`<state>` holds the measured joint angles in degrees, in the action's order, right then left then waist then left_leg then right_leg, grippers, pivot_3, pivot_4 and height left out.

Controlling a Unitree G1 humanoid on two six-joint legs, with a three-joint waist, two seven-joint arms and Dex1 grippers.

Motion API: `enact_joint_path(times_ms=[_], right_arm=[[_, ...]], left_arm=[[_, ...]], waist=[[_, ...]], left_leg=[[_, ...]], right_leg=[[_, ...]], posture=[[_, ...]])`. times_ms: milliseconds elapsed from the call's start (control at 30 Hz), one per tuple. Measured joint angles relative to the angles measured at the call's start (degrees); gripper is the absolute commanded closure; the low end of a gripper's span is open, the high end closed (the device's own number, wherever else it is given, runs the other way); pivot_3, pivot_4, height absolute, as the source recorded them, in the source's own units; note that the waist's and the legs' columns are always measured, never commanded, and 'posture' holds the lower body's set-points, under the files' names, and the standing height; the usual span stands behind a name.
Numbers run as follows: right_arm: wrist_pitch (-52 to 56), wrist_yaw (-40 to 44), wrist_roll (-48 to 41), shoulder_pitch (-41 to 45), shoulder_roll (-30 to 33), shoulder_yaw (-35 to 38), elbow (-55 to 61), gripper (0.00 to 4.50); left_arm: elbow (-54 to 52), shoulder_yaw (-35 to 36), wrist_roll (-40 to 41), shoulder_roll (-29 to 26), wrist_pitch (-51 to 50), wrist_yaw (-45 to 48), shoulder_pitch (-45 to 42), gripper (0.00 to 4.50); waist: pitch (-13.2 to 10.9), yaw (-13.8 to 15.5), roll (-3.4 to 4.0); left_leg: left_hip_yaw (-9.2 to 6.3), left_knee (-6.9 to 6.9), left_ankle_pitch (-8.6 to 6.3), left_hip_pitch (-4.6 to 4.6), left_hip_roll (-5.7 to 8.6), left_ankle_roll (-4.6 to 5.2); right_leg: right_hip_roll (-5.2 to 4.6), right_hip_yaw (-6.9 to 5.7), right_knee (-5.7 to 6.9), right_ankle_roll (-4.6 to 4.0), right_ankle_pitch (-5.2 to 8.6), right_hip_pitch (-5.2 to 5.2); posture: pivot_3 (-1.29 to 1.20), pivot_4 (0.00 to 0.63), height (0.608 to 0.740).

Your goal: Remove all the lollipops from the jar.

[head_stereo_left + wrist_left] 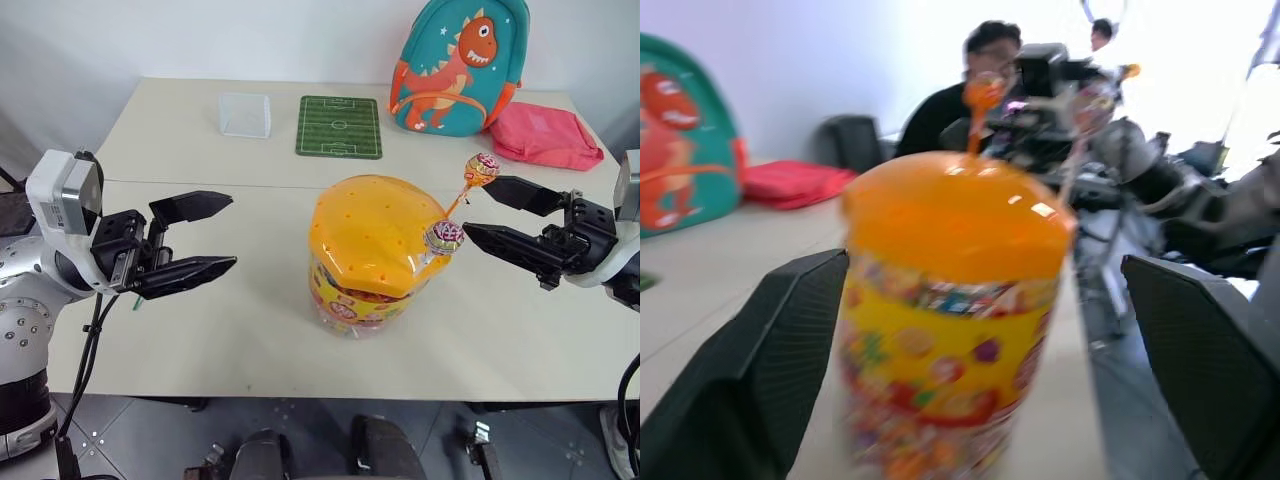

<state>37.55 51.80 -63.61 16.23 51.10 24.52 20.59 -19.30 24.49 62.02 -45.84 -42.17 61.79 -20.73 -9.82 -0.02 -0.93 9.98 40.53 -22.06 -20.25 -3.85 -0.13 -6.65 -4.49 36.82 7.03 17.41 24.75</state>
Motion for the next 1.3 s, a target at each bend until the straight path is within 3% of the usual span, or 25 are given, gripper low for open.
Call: enact_joint_path(times_ms=[267,367,733,967,1100,1200,1300], right_arm=[[0.13,2.93,3.09,4.71,-0.42,-5.08,-1.73,0.00],[0.22,2.93,3.29,6.20,-1.38,-5.75,-2.93,0.52],[0.17,4.29,2.80,8.05,-4.32,-6.02,-4.97,4.36],[1.65,3.65,-1.72,9.46,-4.86,-3.58,-5.24,4.44],[2.61,-2.03,-5.44,13.87,-5.23,0.84,-8.10,4.44],[3.31,-4.59,-5.02,14.78,-0.67,4.84,-11.59,4.44],[8.25,-8.25,-2.10,13.26,6.97,6.53,-18.07,4.44]], left_arm=[[-0.18,-2.82,0.16,0.05,1.13,2.64,-0.01,0.02],[-0.17,-3.31,-0.90,0.45,2.34,2.81,0.00,0.00],[-0.07,-3.69,-1.72,1.70,4.81,2.65,-0.01,0.00],[-0.06,-3.76,-1.16,4.36,4.81,1.81,-0.41,0.00],[0.00,-3.89,0.64,6.84,4.72,0.40,-2.34,0.00],[-0.10,-4.69,0.28,6.63,5.04,1.19,-2.21,0.00],[-0.40,-8.12,-4.82,3.10,8.09,6.98,-0.14,0.00]], waist=[[0.00,-0.03,0.00],[0.00,0.03,0.00],[0.00,-0.04,0.00],[0.00,0.04,0.00],[0.00,0.01,0.00],[0.00,0.18,0.00],[0.00,-0.02,0.01]], left_leg=[[0.02,0.00,0.00,0.00,0.00,0.00],[0.02,0.00,0.00,0.00,0.01,0.00],[0.02,-0.01,0.00,-0.01,0.01,0.00],[0.00,-0.02,0.00,-0.03,0.00,0.00],[0.01,0.00,0.00,-0.04,0.01,0.00],[-0.04,-0.04,0.00,-0.06,0.01,0.00],[0.05,-0.19,0.00,-0.05,0.03,0.00]], right_leg=[[0.03,-0.02,-0.07,-0.01,0.00,-0.03],[0.02,-0.02,-0.14,0.00,0.00,-0.06],[0.03,-0.03,-0.18,0.00,0.00,-0.06],[0.03,-0.04,-0.22,0.00,0.00,-0.06],[0.02,-0.02,-0.21,0.00,0.00,-0.07],[0.02,-0.05,-0.24,0.00,0.00,-0.07],[0.03,-0.05,-0.40,0.00,0.00,-0.06]], posture=[[0.00,0.150,0.740],[0.00,0.150,0.740],[0.00,0.150,0.740],[0.00,0.150,0.740],[0.00,0.150,0.740],[0.00,0.150,0.740],[0.00,0.150,0.740]])
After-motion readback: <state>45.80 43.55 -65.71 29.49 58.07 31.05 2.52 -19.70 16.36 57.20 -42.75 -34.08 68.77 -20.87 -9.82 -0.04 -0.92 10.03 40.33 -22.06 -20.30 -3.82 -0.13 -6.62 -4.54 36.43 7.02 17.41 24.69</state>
